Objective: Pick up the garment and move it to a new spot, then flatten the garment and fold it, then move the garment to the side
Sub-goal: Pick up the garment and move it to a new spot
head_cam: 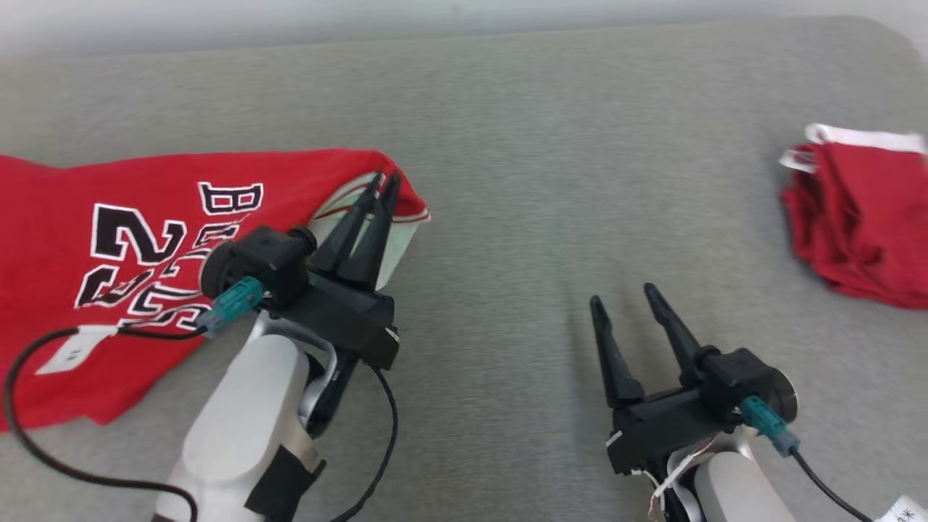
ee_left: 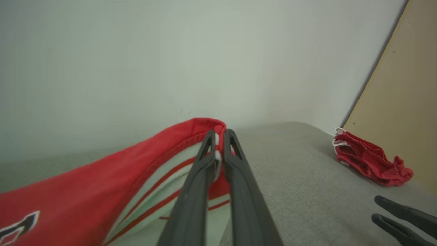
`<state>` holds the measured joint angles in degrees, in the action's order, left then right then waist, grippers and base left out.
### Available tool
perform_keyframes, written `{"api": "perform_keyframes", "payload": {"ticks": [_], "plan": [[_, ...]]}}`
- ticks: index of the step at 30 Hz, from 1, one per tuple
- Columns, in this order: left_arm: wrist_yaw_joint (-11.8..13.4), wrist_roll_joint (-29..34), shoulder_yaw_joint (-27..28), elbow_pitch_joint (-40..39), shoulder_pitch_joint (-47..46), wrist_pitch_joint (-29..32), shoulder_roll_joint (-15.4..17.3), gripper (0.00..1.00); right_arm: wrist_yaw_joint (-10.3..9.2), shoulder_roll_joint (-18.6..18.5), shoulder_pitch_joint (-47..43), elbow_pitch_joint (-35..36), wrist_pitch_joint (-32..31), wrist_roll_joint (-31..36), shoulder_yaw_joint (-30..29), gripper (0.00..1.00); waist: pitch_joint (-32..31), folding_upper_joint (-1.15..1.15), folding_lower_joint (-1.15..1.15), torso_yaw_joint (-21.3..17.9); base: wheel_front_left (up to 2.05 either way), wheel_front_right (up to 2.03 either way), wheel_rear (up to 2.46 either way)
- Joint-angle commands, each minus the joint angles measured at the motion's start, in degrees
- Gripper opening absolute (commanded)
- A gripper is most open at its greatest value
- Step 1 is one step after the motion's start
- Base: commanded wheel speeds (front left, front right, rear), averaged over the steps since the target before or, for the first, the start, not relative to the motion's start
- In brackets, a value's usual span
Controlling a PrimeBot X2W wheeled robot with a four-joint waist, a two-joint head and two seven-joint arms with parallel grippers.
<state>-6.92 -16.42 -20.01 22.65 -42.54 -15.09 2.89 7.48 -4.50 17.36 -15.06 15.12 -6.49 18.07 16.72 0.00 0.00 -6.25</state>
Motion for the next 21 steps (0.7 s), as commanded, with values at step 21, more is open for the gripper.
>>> {"api": "perform_keyframes", "payload": {"ticks": [21], "plan": [[0.97,-13.53,-14.54,-5.05,-5.21,-0.09,0.04,0.0,0.02,1.63,-0.62,-0.49,0.01,-3.12,4.47,1.0,-1.98,0.0,0.0,-16.74,0.0,0.0,0.0]]}}
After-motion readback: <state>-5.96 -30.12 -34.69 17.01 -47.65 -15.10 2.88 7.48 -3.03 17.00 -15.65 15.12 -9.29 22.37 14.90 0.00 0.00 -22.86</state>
